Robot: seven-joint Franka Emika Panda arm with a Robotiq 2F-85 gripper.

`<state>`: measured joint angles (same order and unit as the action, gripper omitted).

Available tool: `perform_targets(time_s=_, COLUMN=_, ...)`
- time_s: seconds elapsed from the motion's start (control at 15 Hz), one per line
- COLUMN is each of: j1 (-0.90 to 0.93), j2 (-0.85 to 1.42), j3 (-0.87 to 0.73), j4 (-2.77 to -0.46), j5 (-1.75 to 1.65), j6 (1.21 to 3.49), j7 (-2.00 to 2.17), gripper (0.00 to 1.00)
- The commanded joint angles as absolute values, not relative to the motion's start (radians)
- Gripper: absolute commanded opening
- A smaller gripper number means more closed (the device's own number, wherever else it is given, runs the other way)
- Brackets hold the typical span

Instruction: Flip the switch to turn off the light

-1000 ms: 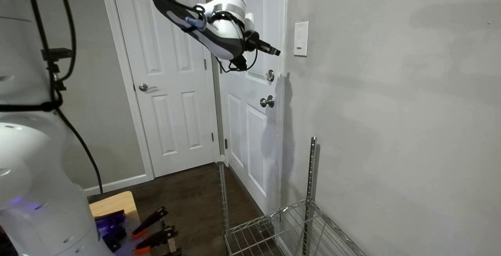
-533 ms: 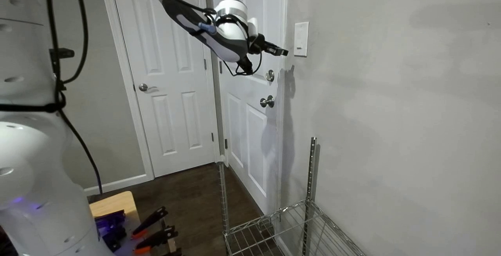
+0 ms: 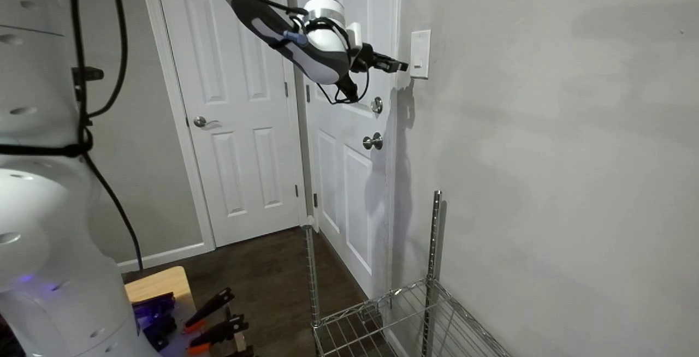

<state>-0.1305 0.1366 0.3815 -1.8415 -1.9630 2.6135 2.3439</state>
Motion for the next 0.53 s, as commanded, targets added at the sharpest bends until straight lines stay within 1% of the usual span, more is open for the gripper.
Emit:
perform_targets(time_s=0.0, j1=-0.118, j2=0.18, j3=0.387, j4=-1.79, j5=-2.006, j6=2.592, j7=2.364, gripper=0.03)
perform_targets(time_s=0.47, j1=-0.12, j2=0.271, j3=0.369, j4=-1.705, j5=-1.97, j6=2.573, j7=2.339, gripper=0.03)
